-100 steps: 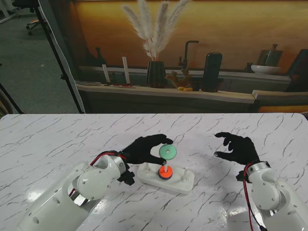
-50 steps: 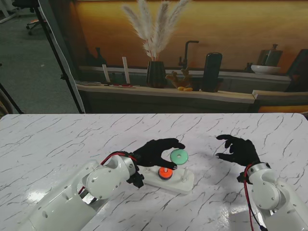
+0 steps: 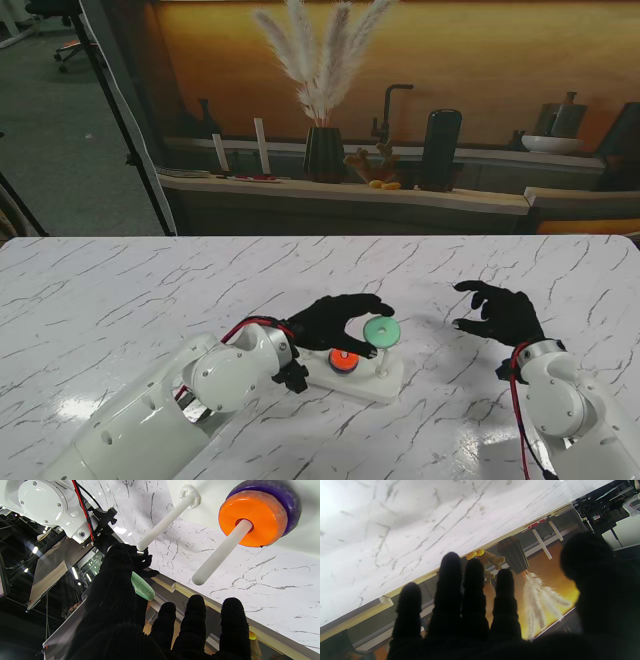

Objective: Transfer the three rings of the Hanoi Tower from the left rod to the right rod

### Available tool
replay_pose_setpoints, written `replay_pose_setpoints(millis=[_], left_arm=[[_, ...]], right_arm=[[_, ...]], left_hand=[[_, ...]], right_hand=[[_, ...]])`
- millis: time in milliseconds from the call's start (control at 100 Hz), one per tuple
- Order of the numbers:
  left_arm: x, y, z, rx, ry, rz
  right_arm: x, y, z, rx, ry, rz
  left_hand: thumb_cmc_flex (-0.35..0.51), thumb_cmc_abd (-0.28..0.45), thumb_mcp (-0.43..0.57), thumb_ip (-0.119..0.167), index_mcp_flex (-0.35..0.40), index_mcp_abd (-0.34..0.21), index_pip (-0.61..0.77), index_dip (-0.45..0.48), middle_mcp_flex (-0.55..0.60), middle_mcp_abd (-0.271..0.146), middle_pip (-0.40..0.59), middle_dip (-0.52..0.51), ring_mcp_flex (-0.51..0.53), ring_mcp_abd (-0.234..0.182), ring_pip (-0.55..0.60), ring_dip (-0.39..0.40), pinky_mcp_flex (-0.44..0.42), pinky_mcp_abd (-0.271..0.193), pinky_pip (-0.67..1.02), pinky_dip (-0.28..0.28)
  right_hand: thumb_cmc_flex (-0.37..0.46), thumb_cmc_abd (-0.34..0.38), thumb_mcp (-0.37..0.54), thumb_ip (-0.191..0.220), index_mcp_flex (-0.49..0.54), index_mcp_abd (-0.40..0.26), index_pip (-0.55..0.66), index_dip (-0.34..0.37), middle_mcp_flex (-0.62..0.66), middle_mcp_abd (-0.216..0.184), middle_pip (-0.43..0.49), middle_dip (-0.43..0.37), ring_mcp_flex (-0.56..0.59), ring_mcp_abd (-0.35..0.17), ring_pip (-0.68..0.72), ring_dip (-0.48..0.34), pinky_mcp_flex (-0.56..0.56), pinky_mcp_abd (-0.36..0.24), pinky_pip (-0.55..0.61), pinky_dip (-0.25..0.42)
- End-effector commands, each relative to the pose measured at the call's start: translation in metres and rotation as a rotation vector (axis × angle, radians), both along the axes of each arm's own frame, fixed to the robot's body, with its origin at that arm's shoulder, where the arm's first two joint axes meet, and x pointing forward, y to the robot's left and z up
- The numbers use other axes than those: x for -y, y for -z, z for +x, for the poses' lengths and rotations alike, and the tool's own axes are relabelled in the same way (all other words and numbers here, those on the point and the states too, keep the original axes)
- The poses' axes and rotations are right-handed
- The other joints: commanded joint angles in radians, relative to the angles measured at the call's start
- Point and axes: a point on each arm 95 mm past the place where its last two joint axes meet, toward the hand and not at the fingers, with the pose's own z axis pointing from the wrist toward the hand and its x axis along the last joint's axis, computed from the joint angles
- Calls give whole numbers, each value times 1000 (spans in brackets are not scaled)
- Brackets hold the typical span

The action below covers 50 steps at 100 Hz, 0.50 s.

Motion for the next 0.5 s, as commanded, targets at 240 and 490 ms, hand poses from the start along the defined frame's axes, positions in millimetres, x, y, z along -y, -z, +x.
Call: replay_pose_setpoints(millis=[240,490], left_arm=[[7,12,-1,-38,28,3],[8,16,-1,-46,28,9]], right_arm=[[-3,6,-3,-15,-1,9],[-1,5,-4,-14,6,6]], left_hand=[[44,83,29,-1,65,-38,63,25,-4,-21,-4,7,17,-24,-14,-7,-12,29,-21,-8],[45,81,31,1,65,-37,64,25,-3,-20,-3,7,17,-22,-14,-7,-11,30,-21,-7]], right_hand=[[2,2,3,39,2,-17,15,18,20,-17,21,14,19,-7,34,15,-3,206,20,-8],[4,1,6,39,2,-18,16,17,19,-17,22,13,19,-7,35,15,-3,206,21,-8]])
